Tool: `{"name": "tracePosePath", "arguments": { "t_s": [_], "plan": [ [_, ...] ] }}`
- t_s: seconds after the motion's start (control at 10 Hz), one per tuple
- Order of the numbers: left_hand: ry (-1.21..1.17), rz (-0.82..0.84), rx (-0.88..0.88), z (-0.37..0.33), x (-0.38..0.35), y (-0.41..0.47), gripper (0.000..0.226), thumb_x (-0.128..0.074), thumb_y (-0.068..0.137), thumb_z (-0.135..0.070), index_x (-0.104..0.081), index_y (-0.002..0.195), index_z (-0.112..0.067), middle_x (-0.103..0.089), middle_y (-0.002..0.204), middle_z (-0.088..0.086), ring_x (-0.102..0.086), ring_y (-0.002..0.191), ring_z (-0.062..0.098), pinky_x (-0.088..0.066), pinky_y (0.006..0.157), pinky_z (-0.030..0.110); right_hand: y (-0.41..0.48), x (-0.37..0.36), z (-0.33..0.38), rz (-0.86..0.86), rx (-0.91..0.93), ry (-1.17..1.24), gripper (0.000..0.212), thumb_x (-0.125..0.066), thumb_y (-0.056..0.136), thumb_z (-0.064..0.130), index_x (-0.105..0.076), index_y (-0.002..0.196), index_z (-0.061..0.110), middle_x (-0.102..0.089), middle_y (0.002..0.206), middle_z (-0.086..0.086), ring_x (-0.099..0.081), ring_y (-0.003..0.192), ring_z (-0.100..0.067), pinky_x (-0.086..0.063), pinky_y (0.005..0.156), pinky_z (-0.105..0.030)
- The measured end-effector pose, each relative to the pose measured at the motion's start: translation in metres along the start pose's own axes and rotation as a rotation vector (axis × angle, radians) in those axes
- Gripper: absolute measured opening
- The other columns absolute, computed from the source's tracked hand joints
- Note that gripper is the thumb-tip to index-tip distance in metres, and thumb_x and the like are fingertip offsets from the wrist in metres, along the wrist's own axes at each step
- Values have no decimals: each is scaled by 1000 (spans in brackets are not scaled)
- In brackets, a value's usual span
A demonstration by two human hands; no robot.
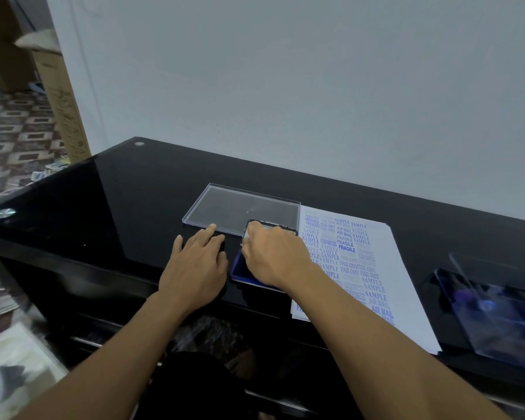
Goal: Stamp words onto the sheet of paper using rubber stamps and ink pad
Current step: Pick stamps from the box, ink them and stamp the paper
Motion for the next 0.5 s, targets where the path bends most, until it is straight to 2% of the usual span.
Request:
{"name": "tracePosePath", "arguments": {
  "t_s": [0.5],
  "plan": [
    [5, -7, 2, 1, -1, 0, 42, -31, 103, -31, -46, 141, -20, -24, 162, 0, -28, 146, 14, -14, 120, 50, -1, 1, 0, 9, -5, 2, 27, -35, 105, 35, -49, 111, 12, -65, 109, -17, -62, 97, -39, -35, 67, -36]
  ]
}}
Point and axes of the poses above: each hand's wrist, its own y-axis towards the middle knuckle, its own x-axis out of the back of the hand, z = x × y, the point moved 9 cm from there along y, towards the middle knuckle
